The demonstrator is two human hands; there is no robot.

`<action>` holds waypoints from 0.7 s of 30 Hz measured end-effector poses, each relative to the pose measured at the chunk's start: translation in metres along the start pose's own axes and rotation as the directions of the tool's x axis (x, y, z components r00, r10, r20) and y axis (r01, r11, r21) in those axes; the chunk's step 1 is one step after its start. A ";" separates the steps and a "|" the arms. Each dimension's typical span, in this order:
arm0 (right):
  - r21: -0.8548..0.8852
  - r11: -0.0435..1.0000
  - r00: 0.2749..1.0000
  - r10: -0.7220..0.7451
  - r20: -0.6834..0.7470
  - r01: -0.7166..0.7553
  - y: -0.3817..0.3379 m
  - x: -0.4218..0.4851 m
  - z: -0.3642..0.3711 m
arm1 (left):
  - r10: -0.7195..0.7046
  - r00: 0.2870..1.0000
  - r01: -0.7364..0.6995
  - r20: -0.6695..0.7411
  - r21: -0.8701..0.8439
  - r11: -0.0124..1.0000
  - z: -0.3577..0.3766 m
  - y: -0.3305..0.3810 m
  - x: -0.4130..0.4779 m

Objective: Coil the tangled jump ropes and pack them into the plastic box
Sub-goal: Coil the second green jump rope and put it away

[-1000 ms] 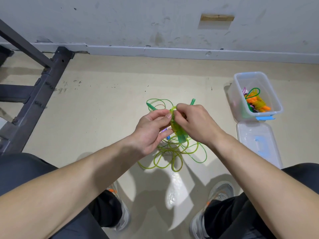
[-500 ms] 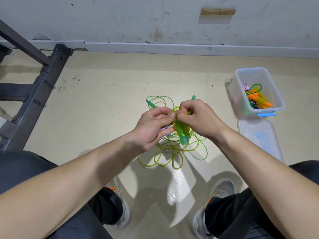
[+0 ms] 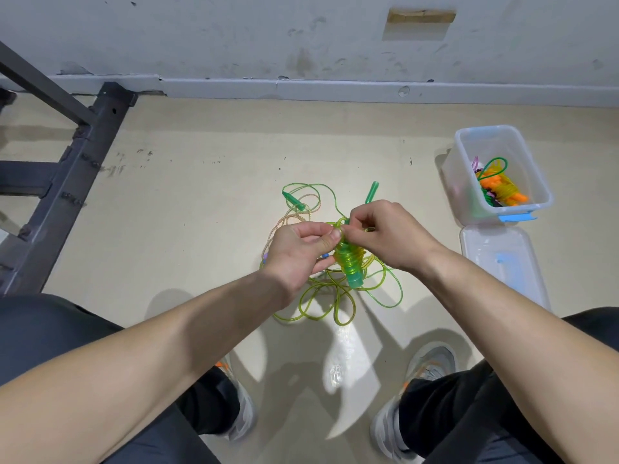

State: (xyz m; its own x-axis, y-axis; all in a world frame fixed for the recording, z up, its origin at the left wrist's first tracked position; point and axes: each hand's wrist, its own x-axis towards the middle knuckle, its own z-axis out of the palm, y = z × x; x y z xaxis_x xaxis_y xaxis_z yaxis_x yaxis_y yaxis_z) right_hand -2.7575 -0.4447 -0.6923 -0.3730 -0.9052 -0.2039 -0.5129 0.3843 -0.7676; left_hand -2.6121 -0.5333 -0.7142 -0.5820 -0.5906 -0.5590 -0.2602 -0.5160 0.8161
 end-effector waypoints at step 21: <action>0.204 0.976 0.985 0.104 -0.135 -0.075 -0.004 -0.002 0.014 | 0.182 0.981 -0.195 0.073 0.423 0.885 0.003 0.031 0.001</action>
State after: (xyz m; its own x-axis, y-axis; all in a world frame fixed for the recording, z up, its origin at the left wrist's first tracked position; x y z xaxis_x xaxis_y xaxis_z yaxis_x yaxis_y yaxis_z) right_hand -2.7444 -0.4472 -0.6971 -0.5253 -0.8273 -0.1989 -0.3150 0.4062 -0.8577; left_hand -2.6226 -0.5479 -0.6893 -0.6740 -0.6278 -0.3893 -0.4422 -0.0793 0.8934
